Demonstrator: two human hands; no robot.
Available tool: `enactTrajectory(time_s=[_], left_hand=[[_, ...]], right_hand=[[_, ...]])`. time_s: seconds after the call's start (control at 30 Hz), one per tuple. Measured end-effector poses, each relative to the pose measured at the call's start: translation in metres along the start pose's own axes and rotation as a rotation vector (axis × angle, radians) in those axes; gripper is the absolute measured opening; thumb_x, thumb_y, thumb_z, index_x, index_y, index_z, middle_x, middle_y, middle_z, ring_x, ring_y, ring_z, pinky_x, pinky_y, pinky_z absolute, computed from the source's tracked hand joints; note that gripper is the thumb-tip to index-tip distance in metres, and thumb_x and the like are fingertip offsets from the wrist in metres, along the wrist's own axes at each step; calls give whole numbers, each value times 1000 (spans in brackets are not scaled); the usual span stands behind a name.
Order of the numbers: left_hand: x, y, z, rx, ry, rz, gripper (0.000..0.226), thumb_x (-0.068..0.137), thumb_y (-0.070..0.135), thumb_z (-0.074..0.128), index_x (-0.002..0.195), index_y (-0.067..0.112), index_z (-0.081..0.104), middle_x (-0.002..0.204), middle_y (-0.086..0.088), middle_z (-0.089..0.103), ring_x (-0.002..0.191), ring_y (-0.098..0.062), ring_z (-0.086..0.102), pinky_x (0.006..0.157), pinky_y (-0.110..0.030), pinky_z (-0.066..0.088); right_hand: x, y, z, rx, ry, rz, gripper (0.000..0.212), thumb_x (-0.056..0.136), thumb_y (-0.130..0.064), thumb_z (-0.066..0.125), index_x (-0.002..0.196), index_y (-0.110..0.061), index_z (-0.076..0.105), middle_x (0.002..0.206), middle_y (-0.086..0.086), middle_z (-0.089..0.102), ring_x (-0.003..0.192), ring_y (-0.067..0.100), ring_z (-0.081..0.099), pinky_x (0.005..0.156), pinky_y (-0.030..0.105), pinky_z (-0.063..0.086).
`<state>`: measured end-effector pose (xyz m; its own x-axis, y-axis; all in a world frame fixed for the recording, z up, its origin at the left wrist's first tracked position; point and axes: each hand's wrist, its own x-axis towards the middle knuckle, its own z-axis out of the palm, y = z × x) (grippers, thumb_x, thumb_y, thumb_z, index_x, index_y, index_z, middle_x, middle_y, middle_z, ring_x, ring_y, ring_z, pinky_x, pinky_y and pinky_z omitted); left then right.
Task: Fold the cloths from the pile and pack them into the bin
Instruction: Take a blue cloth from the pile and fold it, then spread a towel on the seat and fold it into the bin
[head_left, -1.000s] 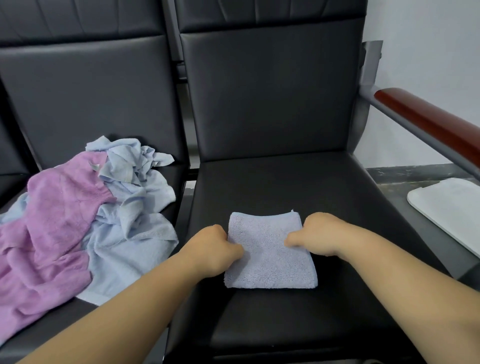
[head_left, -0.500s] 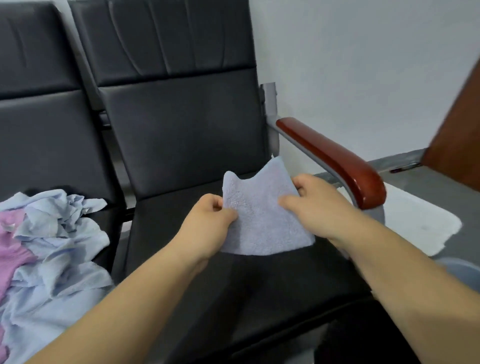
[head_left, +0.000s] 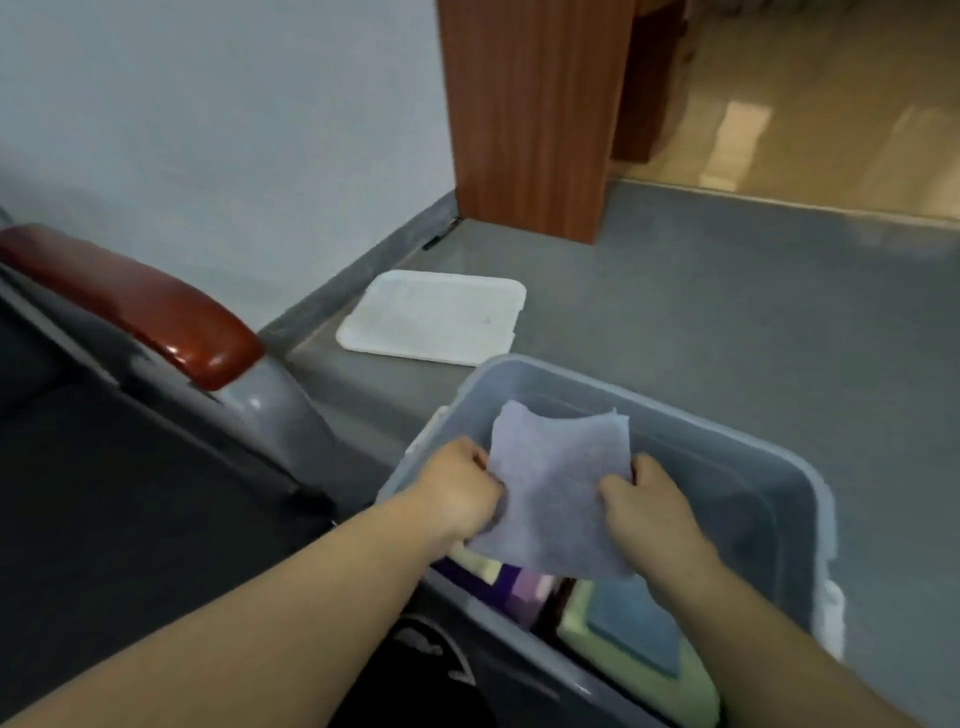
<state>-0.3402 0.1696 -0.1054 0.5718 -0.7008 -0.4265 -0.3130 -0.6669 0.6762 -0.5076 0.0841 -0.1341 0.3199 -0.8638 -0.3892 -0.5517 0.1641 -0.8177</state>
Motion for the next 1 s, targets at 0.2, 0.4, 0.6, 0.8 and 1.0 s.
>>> enactTrajectory(time_s=[0.2, 0.4, 0.6, 0.8, 1.0], left_hand=[[24, 0, 109, 113, -247, 14, 2, 93, 12, 59, 91, 12, 59, 89, -1, 65, 82, -16, 58, 75, -29, 49], [27, -19, 151, 313, -295, 51, 26, 92, 12, 64, 118, 14, 61, 122, -11, 66, 94, -13, 51, 80, -24, 41], [20, -7, 113, 433, -275, 131, 33, 92, 19, 65, 124, 18, 55, 110, -3, 66, 99, -20, 63, 88, -30, 49], [-5, 6, 6, 491, -129, 197, 55, 92, 27, 68, 139, 30, 42, 125, 4, 61, 111, -20, 62, 94, -35, 51], [-89, -58, -129, 343, 355, 185, 52, 89, 26, 74, 132, 37, 48, 119, 15, 57, 99, -1, 60, 90, -26, 50]], right_hand=[[11, 97, -45, -9, 78, 271, 3, 97, -15, 48, 93, -15, 47, 86, 6, 53, 69, 19, 47, 58, 32, 35], [21, 154, -59, -1, -91, 581, 18, 90, -22, 69, 100, -7, 65, 109, 16, 69, 96, 33, 67, 94, 47, 58], [18, 114, -54, -216, -113, 326, 80, 89, -35, 72, 156, -15, 33, 148, 9, 48, 116, 25, 56, 86, 31, 46], [13, 18, -4, -218, -241, -172, 68, 84, -42, 75, 145, -32, 46, 147, -9, 46, 108, 6, 56, 83, 25, 44], [-30, -93, 88, -214, -411, -538, 50, 89, -38, 74, 134, -36, 55, 133, -16, 47, 120, 6, 53, 87, 23, 43]])
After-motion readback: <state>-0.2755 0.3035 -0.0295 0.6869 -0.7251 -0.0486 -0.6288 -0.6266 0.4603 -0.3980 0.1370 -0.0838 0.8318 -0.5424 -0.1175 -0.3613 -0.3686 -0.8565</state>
